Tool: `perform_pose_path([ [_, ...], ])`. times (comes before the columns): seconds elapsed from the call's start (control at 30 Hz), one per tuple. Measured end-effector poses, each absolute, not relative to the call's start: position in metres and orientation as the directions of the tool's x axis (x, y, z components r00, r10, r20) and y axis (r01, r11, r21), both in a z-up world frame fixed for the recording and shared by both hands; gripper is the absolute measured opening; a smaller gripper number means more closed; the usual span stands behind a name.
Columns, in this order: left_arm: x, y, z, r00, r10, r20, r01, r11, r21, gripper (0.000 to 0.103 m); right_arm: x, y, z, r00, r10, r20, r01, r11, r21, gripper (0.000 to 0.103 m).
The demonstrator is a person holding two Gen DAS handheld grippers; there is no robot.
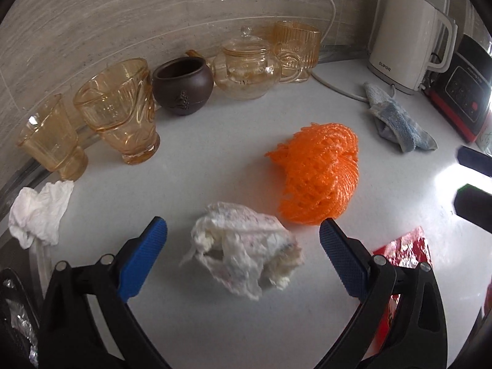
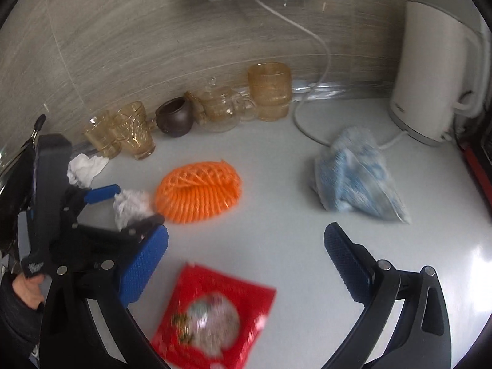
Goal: Collect trash
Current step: 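Grasp the second white tissue with the left tool while the right tool grasps the orange net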
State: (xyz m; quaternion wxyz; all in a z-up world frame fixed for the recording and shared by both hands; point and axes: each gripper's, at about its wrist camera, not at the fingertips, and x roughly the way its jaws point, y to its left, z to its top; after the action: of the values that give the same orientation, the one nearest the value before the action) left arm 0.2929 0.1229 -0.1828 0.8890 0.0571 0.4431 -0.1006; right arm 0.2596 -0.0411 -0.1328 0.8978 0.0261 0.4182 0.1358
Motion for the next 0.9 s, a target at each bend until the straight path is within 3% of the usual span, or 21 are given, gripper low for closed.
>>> perform_pose_path([
  [0.13,0.3,0.124,-0.185,0.586,-0.14,-0.798,0.243,0.97,0.008,0.089,0.278,-0.024,-0.136,0.608,0.264,-0.748,-0.252,0.959,0.134,0.101],
  [0.23,0.302,0.127,-0.187,0.581,-0.144,-0.801,0.25,0.968,0.008,0.077,0.288,-0.015,-0.139,0.601,0.269,-0.753,-0.265,0.955,0.13,0.101],
  [0.3,0.302,0.129,-0.189,0.574,-0.157,-0.803,0.251,0.968,-0.009,0.055,0.294,-0.01,-0.141,0.594,0.275,-0.756,-0.273,0.953,0.132,0.101],
  [0.4,0.302,0.136,-0.188,0.577,-0.175,-0.798,0.235,0.971,-0.043,0.036,0.306,-0.003,-0.146,0.574,0.293,-0.765,-0.287,0.946,0.147,0.101],
  [0.57,0.297,0.139,-0.187,0.571,-0.159,-0.805,0.21,0.977,-0.044,0.027,0.323,0.015,-0.158,0.533,0.306,-0.789,-0.32,0.936,0.147,0.101],
  [0.83,0.285,0.15,-0.188,0.559,-0.159,-0.814,0.171,0.982,-0.075,0.027,0.342,0.043,-0.179,0.49,0.252,-0.834,-0.339,0.937,0.084,0.1],
  [0.87,0.285,0.15,-0.188,0.558,-0.16,-0.814,0.169,0.983,-0.078,0.027,0.343,0.044,-0.18,0.489,0.248,-0.836,-0.337,0.938,0.081,0.093],
  [0.9,0.284,0.152,-0.188,0.558,-0.159,-0.814,0.167,0.983,-0.078,0.027,0.345,0.044,-0.181,0.477,0.25,-0.843,-0.337,0.938,0.087,0.078],
])
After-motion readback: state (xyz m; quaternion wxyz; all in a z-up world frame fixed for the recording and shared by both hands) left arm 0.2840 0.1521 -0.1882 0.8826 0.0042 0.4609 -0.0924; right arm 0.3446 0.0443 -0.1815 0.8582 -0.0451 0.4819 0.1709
